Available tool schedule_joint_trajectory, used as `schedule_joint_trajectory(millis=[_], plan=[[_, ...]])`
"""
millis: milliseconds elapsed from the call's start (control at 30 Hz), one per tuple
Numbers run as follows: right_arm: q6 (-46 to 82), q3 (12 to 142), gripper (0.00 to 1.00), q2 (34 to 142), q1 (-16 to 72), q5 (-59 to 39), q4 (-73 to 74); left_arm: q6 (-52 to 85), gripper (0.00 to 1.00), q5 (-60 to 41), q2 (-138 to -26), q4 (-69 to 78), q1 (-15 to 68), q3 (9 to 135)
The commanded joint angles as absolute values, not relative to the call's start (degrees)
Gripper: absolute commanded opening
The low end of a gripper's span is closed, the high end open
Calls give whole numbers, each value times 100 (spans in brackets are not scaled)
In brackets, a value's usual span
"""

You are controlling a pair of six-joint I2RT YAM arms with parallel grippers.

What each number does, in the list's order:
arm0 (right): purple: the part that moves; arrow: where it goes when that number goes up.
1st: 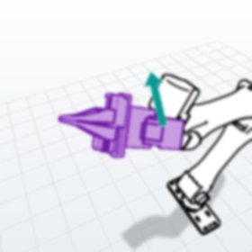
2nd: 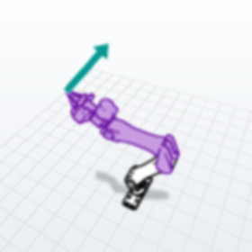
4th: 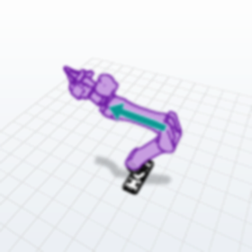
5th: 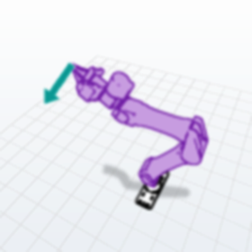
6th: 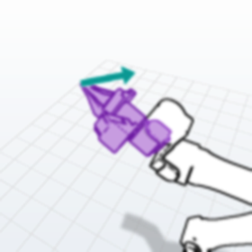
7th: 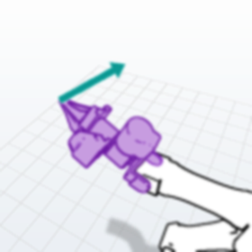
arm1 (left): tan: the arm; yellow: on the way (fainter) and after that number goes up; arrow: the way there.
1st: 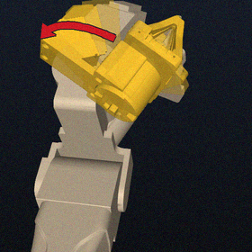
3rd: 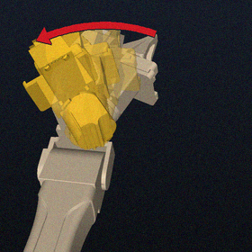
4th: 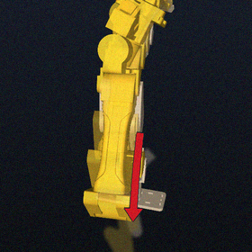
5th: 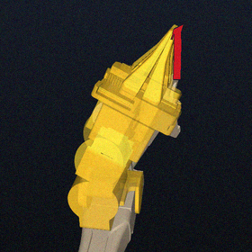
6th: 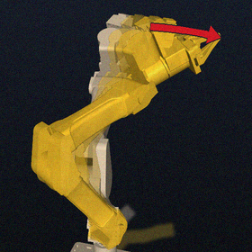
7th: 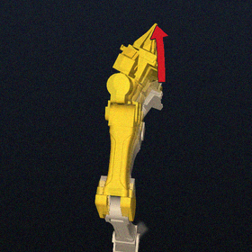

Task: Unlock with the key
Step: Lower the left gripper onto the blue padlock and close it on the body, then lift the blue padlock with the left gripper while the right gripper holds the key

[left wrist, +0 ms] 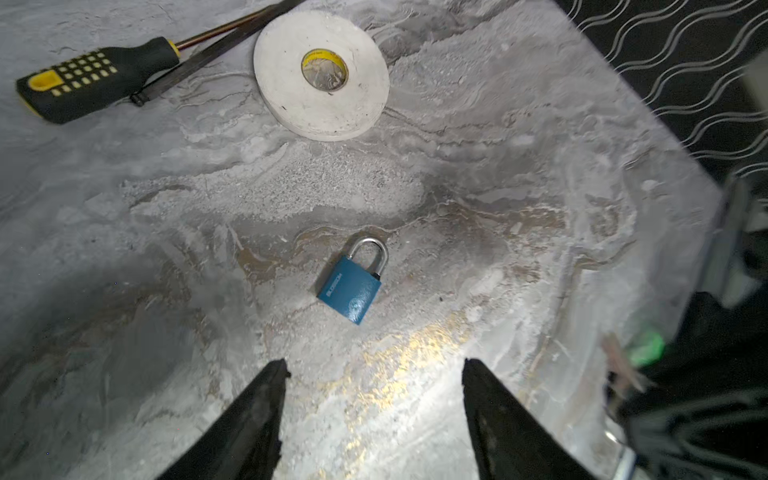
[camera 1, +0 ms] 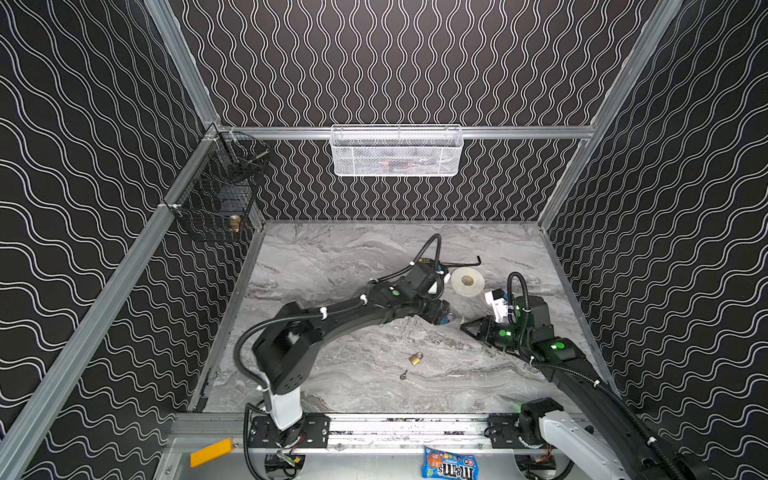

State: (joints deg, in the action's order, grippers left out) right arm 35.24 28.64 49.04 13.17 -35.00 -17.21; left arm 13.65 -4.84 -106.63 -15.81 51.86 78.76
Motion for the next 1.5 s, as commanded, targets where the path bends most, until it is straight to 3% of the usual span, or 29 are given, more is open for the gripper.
schedule_joint_trajectory(millis=[0,600,1200,1467], plan=[[3635,2822,0,4939,1204,-3543,-1690,734,71,-190,-11197,-2027,5238,8287],[3314,2904,0,5058,686,-4067,-1986,35,68,-425,-12899,-2819,5301,9756],[3119,2992,0,5148,605,-4190,-2053,479,44,48,-12983,-3397,5396,9775],[3033,3067,0,5253,606,-4253,-2101,1698,37,496,-12747,-3819,5396,9542]])
